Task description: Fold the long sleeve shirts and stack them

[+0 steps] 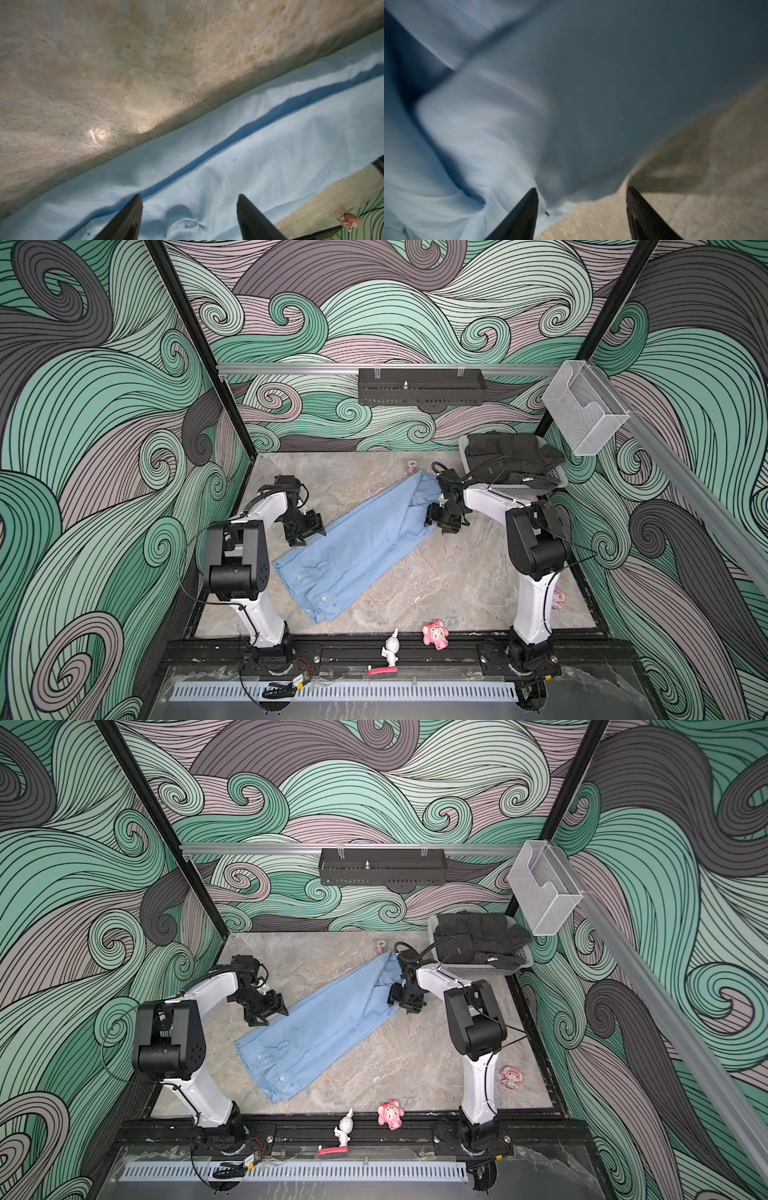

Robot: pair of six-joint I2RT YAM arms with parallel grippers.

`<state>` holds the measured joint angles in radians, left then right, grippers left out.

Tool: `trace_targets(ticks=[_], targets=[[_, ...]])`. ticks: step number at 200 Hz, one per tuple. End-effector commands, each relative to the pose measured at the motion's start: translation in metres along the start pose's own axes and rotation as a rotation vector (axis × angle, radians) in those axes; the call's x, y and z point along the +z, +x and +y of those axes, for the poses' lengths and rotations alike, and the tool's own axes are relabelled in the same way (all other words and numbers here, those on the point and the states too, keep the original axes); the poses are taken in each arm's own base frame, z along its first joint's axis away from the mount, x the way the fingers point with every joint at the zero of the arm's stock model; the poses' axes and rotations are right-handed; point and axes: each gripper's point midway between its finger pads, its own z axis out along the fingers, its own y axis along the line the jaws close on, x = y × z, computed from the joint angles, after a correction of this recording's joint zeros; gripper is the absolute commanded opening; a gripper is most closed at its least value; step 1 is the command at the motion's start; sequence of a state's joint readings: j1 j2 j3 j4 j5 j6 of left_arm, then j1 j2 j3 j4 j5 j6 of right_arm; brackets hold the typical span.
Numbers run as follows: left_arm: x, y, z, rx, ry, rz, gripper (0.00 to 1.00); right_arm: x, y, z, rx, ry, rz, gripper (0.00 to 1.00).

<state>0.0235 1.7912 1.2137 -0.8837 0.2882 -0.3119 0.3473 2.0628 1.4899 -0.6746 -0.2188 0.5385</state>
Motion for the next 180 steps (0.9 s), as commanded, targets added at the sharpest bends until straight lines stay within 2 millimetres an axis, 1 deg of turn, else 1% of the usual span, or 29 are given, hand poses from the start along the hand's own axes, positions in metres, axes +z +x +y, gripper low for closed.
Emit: trace_targets(ticks=[1,8,30,54,70,87,101,119,147,164,180], targets=[[0.013,0.023,0.015,0.027,-0.058,0.110,0.74,0.015,-0.022,0.006,-0.002,-0.021,-0.009,0.67],[0.017,0.027,0.017,0.024,-0.061,0.128,0.74,0.019,-0.028,0.004,-0.001,-0.015,-0.003,0.67],[0.027,0.043,0.021,0.019,-0.051,0.180,0.72,0.025,-0.047,-0.003,-0.031,0.010,0.000,0.65],[0.041,0.067,0.011,0.029,-0.012,0.249,0.70,0.030,-0.069,-0.003,-0.083,0.018,0.008,0.64],[0.051,0.084,0.000,0.024,0.040,0.291,0.70,0.034,-0.080,-0.002,-0.118,0.023,0.026,0.63],[0.061,0.100,-0.011,0.016,0.076,0.321,0.68,0.036,-0.092,0.003,-0.162,0.015,0.021,0.61],[0.067,0.111,-0.019,0.023,0.086,0.338,0.67,0.035,-0.102,0.008,-0.202,0.012,0.011,0.61],[0.072,0.125,-0.027,0.031,0.097,0.362,0.67,0.035,-0.110,0.009,-0.236,0.020,0.009,0.61],[0.073,0.138,-0.044,0.049,0.118,0.369,0.66,0.035,-0.118,0.008,-0.259,0.025,-0.001,0.61],[0.076,0.146,-0.061,0.080,0.131,0.370,0.66,0.034,-0.123,0.005,-0.258,0.023,-0.005,0.61],[0.084,0.151,-0.080,0.091,0.148,0.372,0.66,0.032,-0.128,0.001,-0.245,0.020,-0.012,0.62]])
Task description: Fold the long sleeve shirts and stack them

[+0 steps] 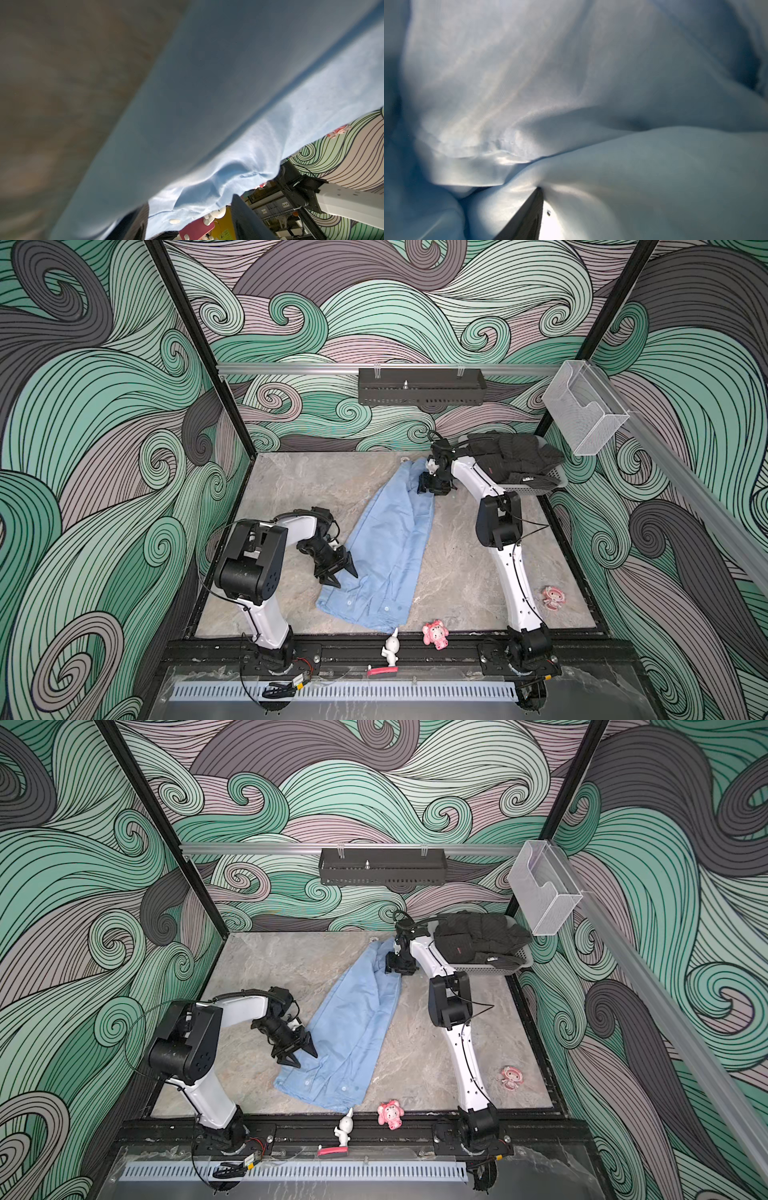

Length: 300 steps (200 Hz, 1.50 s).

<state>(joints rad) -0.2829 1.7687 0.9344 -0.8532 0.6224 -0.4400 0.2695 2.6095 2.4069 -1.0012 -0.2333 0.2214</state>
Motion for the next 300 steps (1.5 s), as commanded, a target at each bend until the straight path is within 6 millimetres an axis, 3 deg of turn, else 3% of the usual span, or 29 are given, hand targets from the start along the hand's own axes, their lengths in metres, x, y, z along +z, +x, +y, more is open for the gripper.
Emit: trace_targets(ticks=[1,49,100,120,157,189,226,259,300], targets=[[0.028,-0.014,-0.012,0.041,-0.021,-0.048,0.66,0.007,0.008,-0.020,0.008,0.031,0.049,0.62],[0.062,-0.017,-0.061,0.097,0.005,-0.033,0.65,-0.012,-0.009,-0.034,0.014,0.035,-0.002,0.63],[0.078,-0.011,-0.118,0.178,0.037,-0.042,0.65,-0.061,-0.022,-0.054,0.048,0.078,-0.060,0.68],[0.058,-0.009,-0.128,0.214,0.052,-0.102,0.68,-0.090,-0.012,-0.062,0.100,0.110,-0.066,0.72],[-0.006,0.006,-0.137,0.307,0.046,-0.249,0.72,-0.149,0.021,-0.059,0.162,0.128,-0.112,0.82],[-0.042,0.024,-0.125,0.334,0.033,-0.340,0.73,-0.181,0.062,-0.049,0.213,0.088,-0.158,0.84],[-0.047,0.032,-0.098,0.313,0.050,-0.353,0.74,-0.188,0.129,-0.031,0.250,0.007,-0.137,0.81],[-0.035,0.039,-0.088,0.323,0.109,-0.316,0.74,-0.177,0.209,-0.019,0.340,-0.053,-0.116,0.78],[0.002,0.047,-0.066,0.293,0.163,-0.225,0.75,-0.156,0.309,-0.010,0.463,-0.115,-0.095,0.77]])
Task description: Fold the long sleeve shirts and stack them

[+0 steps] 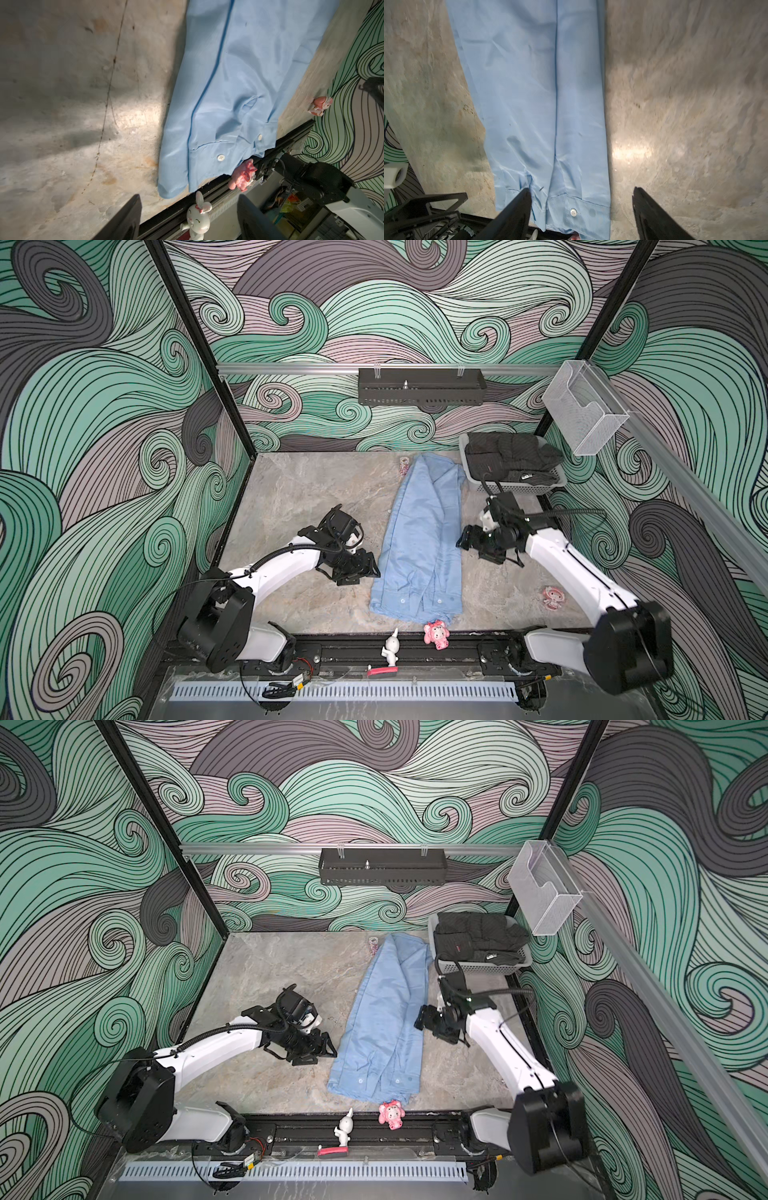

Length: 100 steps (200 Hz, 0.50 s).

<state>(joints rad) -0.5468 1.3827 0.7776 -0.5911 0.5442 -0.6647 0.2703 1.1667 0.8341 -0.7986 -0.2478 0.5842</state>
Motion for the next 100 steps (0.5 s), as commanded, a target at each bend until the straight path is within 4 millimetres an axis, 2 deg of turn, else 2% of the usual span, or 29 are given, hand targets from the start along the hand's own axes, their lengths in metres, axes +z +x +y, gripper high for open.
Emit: trace_targets(ticks=[1,15,35,52,65,100], targets=[[0.008,0.007,-0.004,0.012,0.087,0.018,0.75,0.004,0.030,0.002,0.124,-0.078,-0.028,0.77],[0.015,0.012,0.001,-0.003,0.104,0.031,0.75,0.015,0.056,-0.008,0.162,-0.084,-0.005,0.77],[0.024,0.018,0.008,-0.019,0.110,0.055,0.75,0.025,0.081,-0.020,0.192,-0.078,0.017,0.77],[0.032,0.020,0.013,-0.028,0.116,0.070,0.75,0.034,0.092,-0.026,0.208,-0.083,0.028,0.77],[0.044,0.023,0.021,-0.051,0.110,0.108,0.75,0.041,0.097,-0.024,0.218,-0.104,0.044,0.76],[0.060,0.026,0.023,-0.071,0.140,0.162,0.75,0.060,0.108,-0.015,0.201,-0.118,0.089,0.76]])
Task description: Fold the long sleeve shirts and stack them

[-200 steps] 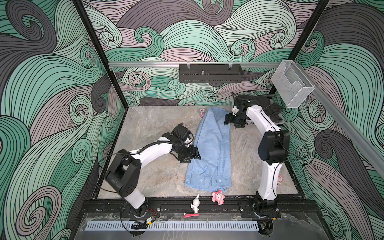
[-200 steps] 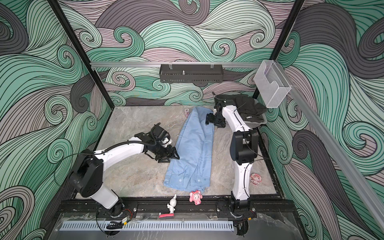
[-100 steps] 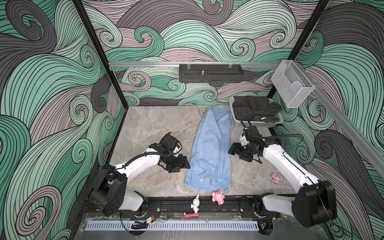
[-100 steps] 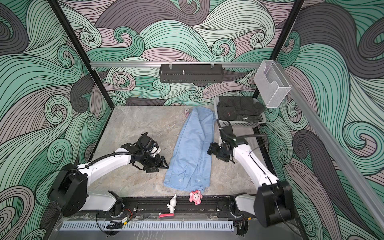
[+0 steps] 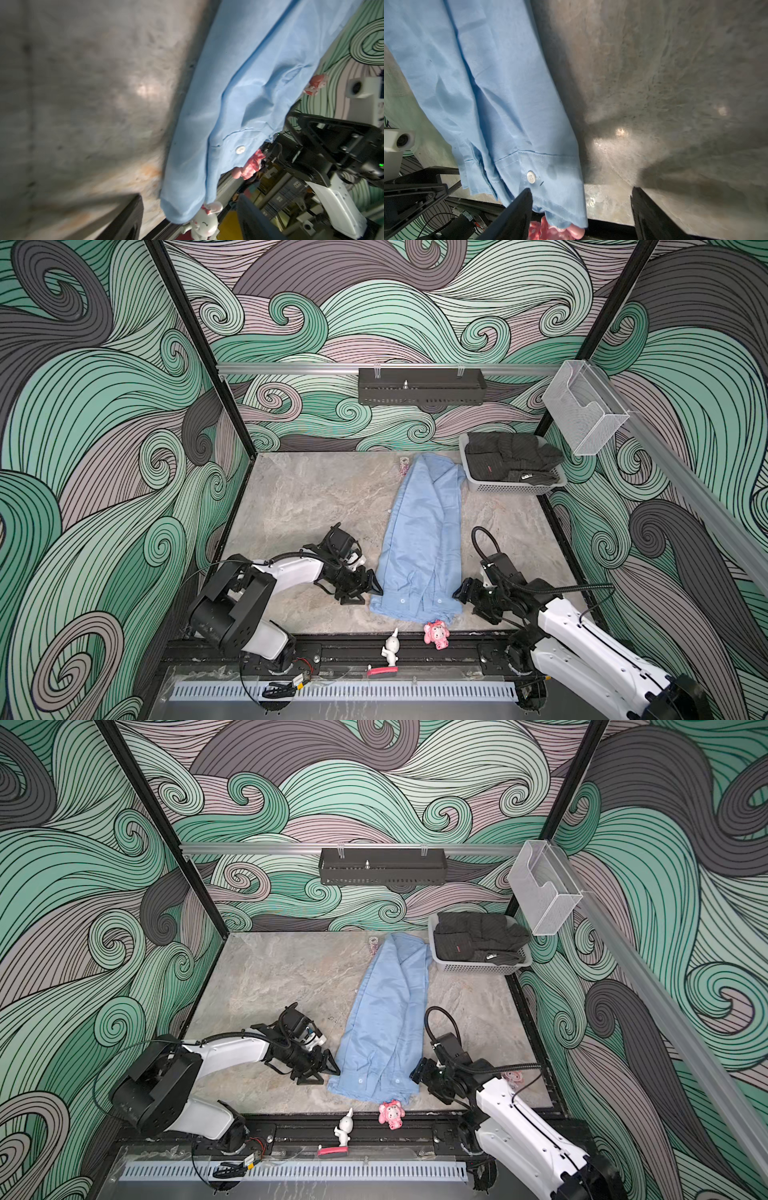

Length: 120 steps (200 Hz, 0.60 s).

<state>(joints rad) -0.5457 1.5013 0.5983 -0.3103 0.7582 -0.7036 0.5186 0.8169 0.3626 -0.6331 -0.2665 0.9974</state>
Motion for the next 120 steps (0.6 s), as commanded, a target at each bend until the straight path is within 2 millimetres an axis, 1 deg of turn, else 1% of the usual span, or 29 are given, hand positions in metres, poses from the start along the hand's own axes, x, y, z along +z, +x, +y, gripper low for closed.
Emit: trace_targets(ticks=[1,31,38,42,54,78,99,112,120], targets=[[0.013,-0.002,0.014,-0.023,-0.015,0.016,0.75,0.012,0.000,0.017,0.019,-0.054,0.005,0.76],[0.017,0.001,0.015,-0.017,-0.006,0.041,0.75,0.027,0.013,0.023,0.008,-0.075,0.046,0.78],[0.018,0.002,0.016,-0.016,-0.006,0.049,0.75,0.031,0.017,0.021,0.011,-0.067,0.057,0.78],[0.018,0.003,0.018,-0.020,-0.007,0.055,0.75,0.032,0.017,0.026,0.007,-0.088,0.054,0.78],[0.021,0.006,0.020,-0.025,-0.007,0.071,0.74,0.036,0.021,0.027,0.006,-0.091,0.063,0.78],[0.027,0.009,0.020,-0.024,-0.010,0.093,0.70,0.038,0.025,0.028,-0.004,-0.091,0.067,0.76],[0.032,0.010,0.015,-0.012,0.004,0.104,0.63,0.038,0.027,0.028,-0.011,-0.092,0.070,0.75],[0.035,0.010,0.013,-0.007,0.007,0.110,0.61,0.037,0.028,0.026,-0.014,-0.088,0.072,0.75],[0.036,0.010,0.013,-0.008,0.006,0.110,0.61,0.035,0.029,0.023,-0.016,-0.075,0.072,0.77]])
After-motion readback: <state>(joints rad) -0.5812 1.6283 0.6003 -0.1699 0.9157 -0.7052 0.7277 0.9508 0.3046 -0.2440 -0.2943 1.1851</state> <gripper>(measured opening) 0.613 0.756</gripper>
